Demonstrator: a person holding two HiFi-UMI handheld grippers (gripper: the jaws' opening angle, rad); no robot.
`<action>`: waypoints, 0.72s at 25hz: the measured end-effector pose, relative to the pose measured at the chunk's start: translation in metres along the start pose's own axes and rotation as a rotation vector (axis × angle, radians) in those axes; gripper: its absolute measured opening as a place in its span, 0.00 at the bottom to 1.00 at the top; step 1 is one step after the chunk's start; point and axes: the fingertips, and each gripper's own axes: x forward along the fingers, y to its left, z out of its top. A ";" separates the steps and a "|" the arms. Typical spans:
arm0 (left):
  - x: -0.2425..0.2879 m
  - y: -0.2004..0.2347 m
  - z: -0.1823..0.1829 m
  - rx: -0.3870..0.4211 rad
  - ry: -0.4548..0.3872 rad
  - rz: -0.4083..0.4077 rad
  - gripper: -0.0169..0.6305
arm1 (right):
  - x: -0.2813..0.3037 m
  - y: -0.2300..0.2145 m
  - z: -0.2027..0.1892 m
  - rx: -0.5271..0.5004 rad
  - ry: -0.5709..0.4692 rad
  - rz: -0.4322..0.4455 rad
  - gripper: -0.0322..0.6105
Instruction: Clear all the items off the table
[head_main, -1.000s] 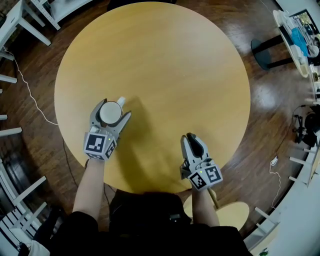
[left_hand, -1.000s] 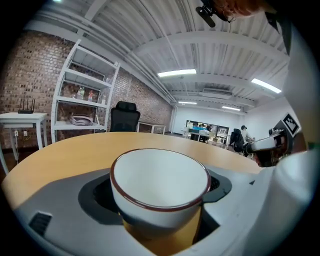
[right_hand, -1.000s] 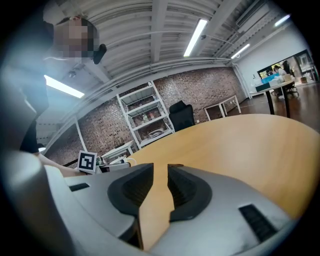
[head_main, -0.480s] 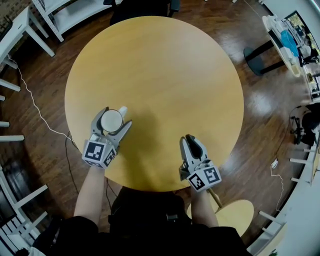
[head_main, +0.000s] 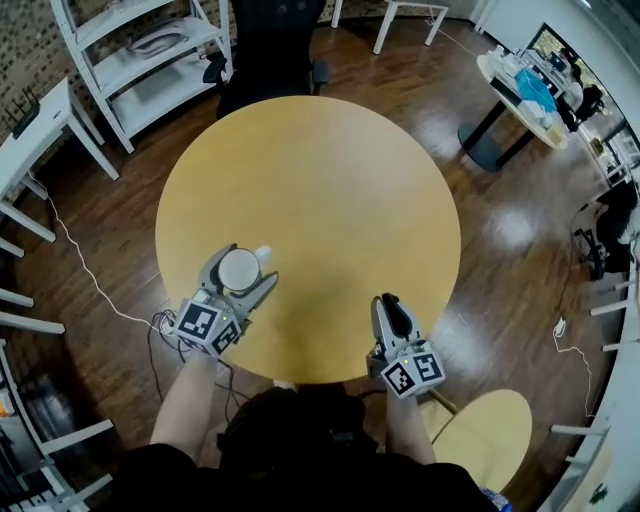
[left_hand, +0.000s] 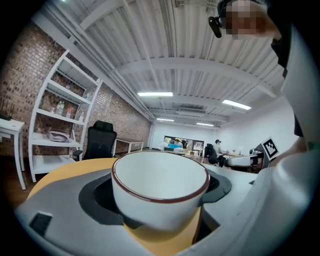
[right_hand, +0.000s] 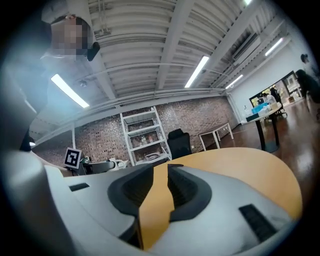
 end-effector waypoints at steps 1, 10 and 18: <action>0.002 -0.008 0.003 0.004 -0.002 -0.024 0.67 | -0.009 -0.004 0.003 -0.008 -0.011 -0.018 0.20; 0.054 -0.111 0.030 0.030 -0.044 -0.235 0.67 | -0.121 -0.063 0.064 -0.066 -0.169 -0.232 0.20; 0.101 -0.238 0.031 0.008 -0.048 -0.456 0.67 | -0.266 -0.120 0.094 -0.108 -0.255 -0.488 0.20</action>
